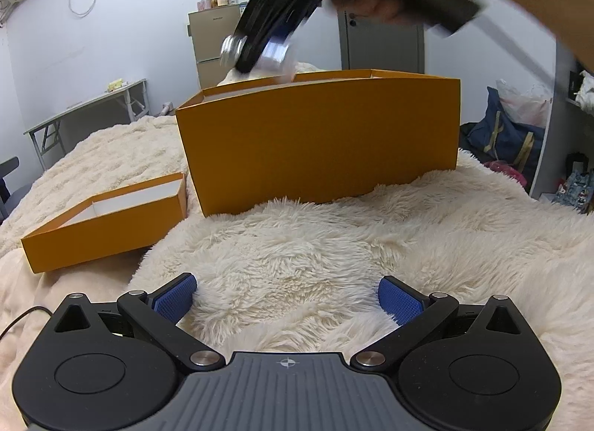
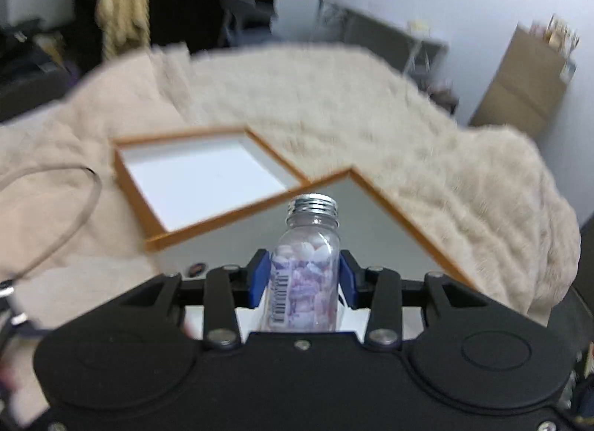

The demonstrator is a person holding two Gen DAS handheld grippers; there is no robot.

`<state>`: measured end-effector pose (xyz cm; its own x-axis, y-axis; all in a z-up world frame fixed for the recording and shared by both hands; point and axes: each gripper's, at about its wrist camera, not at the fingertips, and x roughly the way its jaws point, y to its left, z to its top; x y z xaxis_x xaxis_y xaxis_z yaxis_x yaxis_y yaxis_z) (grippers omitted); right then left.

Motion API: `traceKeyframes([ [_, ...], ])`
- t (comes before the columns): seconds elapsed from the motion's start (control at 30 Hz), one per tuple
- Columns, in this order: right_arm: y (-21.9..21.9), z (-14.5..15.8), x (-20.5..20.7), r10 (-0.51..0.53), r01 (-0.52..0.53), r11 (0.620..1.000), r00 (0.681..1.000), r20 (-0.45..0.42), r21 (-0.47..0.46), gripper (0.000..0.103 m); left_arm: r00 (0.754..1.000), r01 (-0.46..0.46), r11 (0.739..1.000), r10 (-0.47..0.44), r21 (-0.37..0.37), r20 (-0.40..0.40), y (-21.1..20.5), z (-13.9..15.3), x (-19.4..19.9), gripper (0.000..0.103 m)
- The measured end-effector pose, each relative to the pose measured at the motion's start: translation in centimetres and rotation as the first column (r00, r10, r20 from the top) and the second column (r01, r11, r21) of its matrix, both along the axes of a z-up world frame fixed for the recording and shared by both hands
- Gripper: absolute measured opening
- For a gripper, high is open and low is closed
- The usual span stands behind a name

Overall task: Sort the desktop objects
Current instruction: 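Lift the clear pill bottle with the right gripper over the orange box, then lower the pill bottle into the box and open the right gripper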

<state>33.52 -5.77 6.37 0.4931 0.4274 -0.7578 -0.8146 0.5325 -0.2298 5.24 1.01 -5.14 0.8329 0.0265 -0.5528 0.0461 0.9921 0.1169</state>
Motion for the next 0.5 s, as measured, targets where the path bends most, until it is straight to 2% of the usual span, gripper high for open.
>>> traceKeyframes([
  [0.1,1.7,-3.8,1.1,-0.033,0.030,0.995,0.999,-0.030,-0.099,0.038,1.000,0.000,1.000,0.000,-0.002,-0.002,0.0,-0.1,0.1,0.103],
  [0.23,0.9,-3.7,1.4,-0.033,0.027,0.998,0.994,-0.102,-0.062,0.039,1.000,0.000,1.000,0.000,0.005,-0.004,-0.3,0.0,0.2,0.103],
  [0.3,0.3,-3.4,1.2,-0.035,0.030,0.997,0.995,-0.090,-0.064,0.041,1.000,0.000,1.000,0.000,0.011,-0.003,-0.5,0.0,0.2,0.103],
  [0.33,0.0,-3.1,1.0,-0.035,0.032,0.998,0.997,-0.067,-0.053,0.051,1.000,0.000,1.000,0.000,0.011,-0.003,-0.5,0.0,0.2,0.103],
  [0.37,-0.4,-2.7,0.8,-0.038,0.037,0.999,0.999,-0.034,-0.033,0.068,1.000,0.001,1.000,-0.001,0.007,-0.003,-0.4,0.0,0.2,0.103],
  [0.4,-1.1,-2.2,0.4,-0.044,0.044,0.999,0.999,0.012,0.004,0.075,1.000,0.001,1.000,-0.001,0.002,-0.005,-0.2,0.0,0.2,0.103],
  [0.43,-1.9,-1.6,-0.2,-0.049,0.046,0.998,0.997,0.054,0.048,0.078,1.000,0.001,1.000,-0.001,0.000,-0.006,-0.1,0.0,0.2,0.103],
  [0.5,-3.6,-0.6,-1.4,-0.064,0.049,0.989,0.993,0.104,0.138,0.078,1.000,0.002,1.000,-0.002,-0.006,-0.006,0.0,0.1,0.2,0.103],
])
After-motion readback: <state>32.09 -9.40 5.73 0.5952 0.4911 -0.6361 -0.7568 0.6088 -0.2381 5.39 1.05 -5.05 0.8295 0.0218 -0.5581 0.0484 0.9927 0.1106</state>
